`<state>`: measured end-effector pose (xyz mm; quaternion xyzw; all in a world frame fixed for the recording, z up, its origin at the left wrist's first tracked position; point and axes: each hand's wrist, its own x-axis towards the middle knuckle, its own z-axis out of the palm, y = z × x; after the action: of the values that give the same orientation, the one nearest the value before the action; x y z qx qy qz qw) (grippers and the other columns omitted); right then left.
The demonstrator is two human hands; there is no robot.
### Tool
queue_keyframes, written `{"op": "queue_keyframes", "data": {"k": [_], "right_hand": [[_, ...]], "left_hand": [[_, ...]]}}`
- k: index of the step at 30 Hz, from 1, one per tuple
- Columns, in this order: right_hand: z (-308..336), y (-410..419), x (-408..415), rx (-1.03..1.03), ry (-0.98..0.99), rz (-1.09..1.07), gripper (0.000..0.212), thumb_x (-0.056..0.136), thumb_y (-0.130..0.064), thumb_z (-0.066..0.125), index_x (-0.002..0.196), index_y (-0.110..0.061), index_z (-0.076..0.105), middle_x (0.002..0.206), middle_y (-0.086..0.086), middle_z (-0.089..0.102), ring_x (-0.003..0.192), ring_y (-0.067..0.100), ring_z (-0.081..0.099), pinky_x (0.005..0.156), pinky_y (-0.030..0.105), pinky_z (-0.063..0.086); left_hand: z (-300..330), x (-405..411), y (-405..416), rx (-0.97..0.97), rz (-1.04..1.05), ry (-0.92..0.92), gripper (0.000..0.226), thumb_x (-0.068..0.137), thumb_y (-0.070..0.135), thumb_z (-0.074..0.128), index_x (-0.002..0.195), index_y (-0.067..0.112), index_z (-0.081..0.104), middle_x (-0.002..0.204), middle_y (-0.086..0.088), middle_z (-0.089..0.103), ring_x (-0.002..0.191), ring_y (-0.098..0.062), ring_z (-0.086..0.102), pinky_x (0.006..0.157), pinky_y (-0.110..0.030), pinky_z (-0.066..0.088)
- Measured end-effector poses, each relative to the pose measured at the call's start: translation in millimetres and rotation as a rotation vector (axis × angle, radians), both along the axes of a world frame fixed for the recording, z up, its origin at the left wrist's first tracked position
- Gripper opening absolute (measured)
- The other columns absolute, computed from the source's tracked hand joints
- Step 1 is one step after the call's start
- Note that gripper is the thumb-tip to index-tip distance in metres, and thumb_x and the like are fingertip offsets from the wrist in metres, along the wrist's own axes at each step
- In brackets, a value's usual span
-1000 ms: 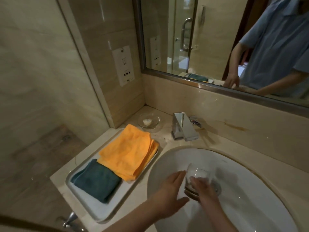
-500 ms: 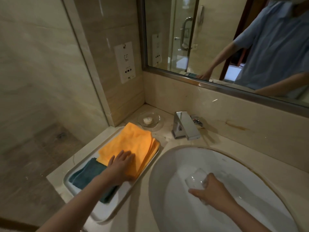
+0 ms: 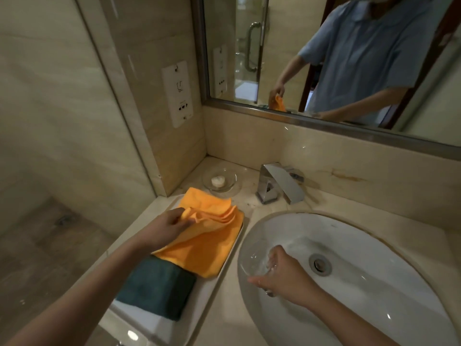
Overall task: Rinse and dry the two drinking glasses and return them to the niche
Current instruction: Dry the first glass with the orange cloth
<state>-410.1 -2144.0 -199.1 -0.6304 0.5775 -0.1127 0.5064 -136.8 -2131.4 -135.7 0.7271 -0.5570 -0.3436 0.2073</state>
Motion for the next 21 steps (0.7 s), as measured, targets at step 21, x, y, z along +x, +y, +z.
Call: {"op": "queue_keyframes", "data": {"k": [21], "right_hand": [[11, -10, 11, -0.026, 0.033, -0.031, 0.056, 0.056, -0.048, 0.081, 0.086, -0.024, 0.04, 0.09, -0.006, 0.052, 0.072, 0.007, 0.056, 0.066, 0.028, 0.053]], "left_hand": [[-11, 15, -12, 0.032, 0.289, 0.65, 0.017, 0.097, 0.023, 0.044, 0.097, 0.02, 0.06, 0.096, -0.009, 0.062, 0.087, -0.028, 0.06, 0.078, -0.04, 0.047]]}}
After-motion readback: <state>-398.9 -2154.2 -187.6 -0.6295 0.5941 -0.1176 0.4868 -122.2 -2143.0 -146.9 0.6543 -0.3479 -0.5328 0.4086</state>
